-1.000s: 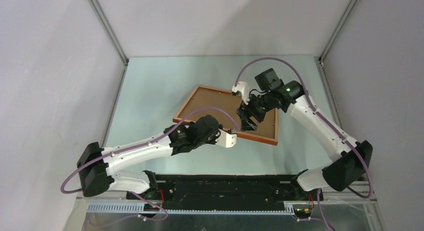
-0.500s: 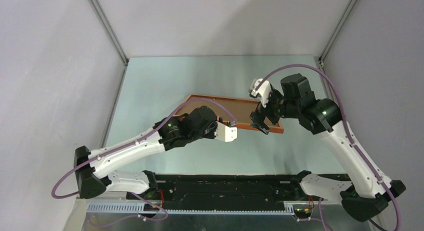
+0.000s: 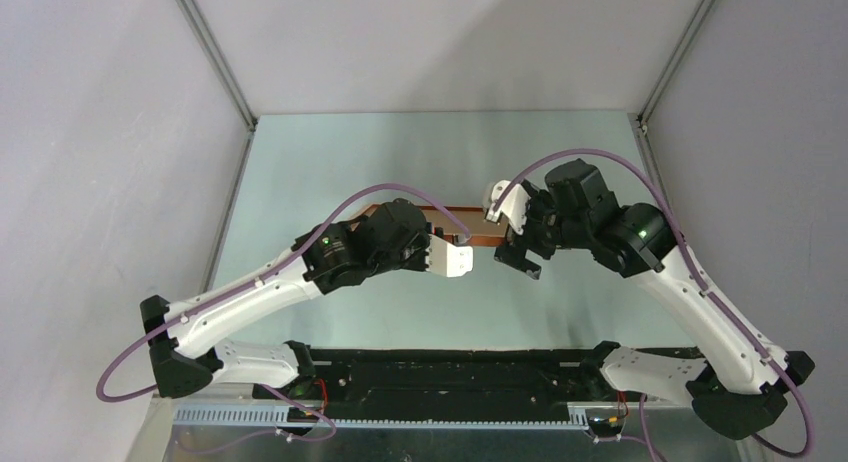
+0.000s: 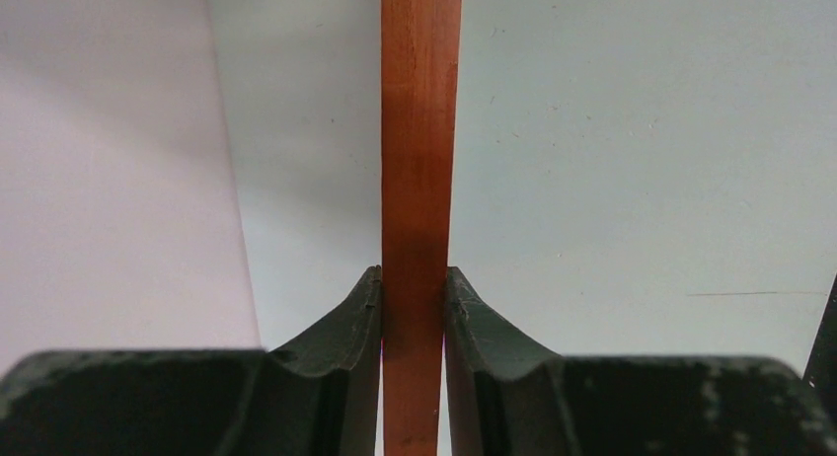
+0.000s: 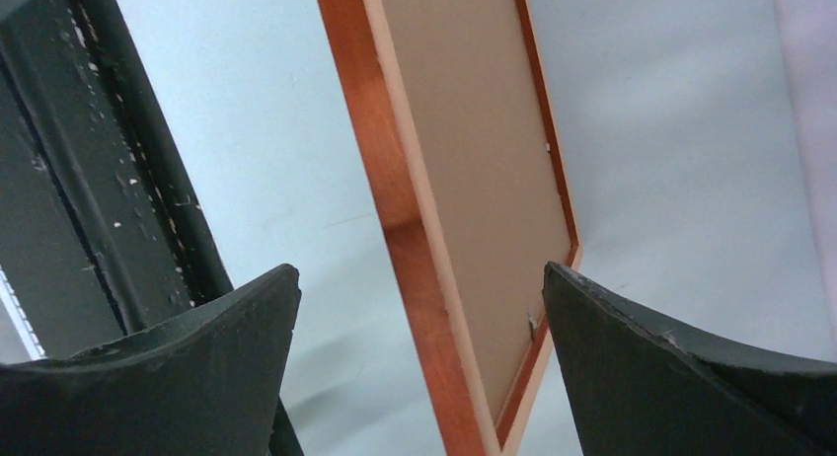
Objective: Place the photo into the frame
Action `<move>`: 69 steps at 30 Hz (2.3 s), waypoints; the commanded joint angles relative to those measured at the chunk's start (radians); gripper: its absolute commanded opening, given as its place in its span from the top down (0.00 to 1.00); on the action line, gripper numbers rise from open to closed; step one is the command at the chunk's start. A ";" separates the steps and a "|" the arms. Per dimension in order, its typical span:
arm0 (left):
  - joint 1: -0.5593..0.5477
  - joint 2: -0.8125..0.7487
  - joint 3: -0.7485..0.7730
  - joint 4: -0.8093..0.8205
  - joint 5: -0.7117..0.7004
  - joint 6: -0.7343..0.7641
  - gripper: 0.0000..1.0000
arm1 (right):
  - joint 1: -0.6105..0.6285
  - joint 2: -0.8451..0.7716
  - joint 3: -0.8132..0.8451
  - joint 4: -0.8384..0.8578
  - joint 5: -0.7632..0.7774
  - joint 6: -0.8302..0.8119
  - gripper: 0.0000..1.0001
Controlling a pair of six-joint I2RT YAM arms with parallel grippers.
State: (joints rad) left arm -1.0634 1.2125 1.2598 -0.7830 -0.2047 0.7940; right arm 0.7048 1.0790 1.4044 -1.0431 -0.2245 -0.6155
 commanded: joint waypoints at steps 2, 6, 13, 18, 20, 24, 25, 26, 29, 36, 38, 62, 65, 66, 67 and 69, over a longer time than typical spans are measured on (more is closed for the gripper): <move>0.010 -0.019 0.065 0.007 0.023 0.005 1.00 | 0.041 0.025 -0.002 0.012 0.132 -0.059 0.05; 0.019 -0.026 0.064 0.000 0.041 -0.007 1.00 | 0.064 0.042 -0.010 0.022 0.172 -0.082 0.07; 0.052 -0.043 0.073 -0.007 0.094 -0.021 1.00 | 0.066 0.030 -0.057 0.063 0.190 -0.087 0.08; 0.062 -0.045 0.081 -0.009 0.116 -0.028 1.00 | 0.061 0.036 -0.092 0.097 0.209 -0.089 0.10; 0.064 -0.045 0.080 -0.011 0.120 -0.029 1.00 | 0.057 0.041 -0.097 0.108 0.210 -0.091 0.11; 0.068 -0.045 0.081 -0.012 0.128 -0.033 1.00 | 0.051 0.045 -0.101 0.132 0.213 -0.095 0.14; 0.068 -0.044 0.081 -0.011 0.130 -0.034 1.00 | 0.050 0.045 -0.102 0.136 0.212 -0.098 0.14; 0.069 -0.043 0.084 -0.012 0.135 -0.036 1.00 | 0.053 0.047 -0.102 0.142 0.212 -0.098 0.15; 0.069 -0.036 0.090 -0.014 0.140 -0.037 1.00 | 0.059 0.059 -0.103 0.147 0.216 -0.099 0.18; 0.080 -0.030 0.114 -0.017 0.161 -0.046 1.00 | 0.064 0.078 -0.118 0.147 0.201 -0.090 0.25; 0.082 -0.027 0.121 -0.020 0.165 -0.046 1.00 | 0.065 0.083 -0.121 0.151 0.201 -0.088 0.27; 0.089 0.012 0.115 -0.023 0.166 -0.043 1.00 | 0.168 0.100 -0.120 0.116 0.326 -0.132 1.00; 0.089 0.016 0.118 -0.023 0.159 -0.045 1.00 | 0.172 0.092 -0.120 0.116 0.328 -0.137 1.00; 0.089 0.016 0.119 -0.022 0.154 -0.046 0.98 | 0.173 0.091 -0.119 0.114 0.326 -0.139 1.00; 0.089 0.015 0.120 -0.022 0.150 -0.045 0.92 | 0.171 0.089 -0.114 0.111 0.324 -0.139 1.00; 0.089 0.013 0.120 -0.021 0.145 -0.044 0.77 | 0.170 0.087 -0.103 0.104 0.314 -0.139 1.00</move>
State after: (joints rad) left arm -0.9802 1.2098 1.3228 -0.8639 -0.0475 0.8204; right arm 0.8368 1.1725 1.2766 -0.9443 0.0380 -0.6994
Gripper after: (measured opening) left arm 0.276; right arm 0.366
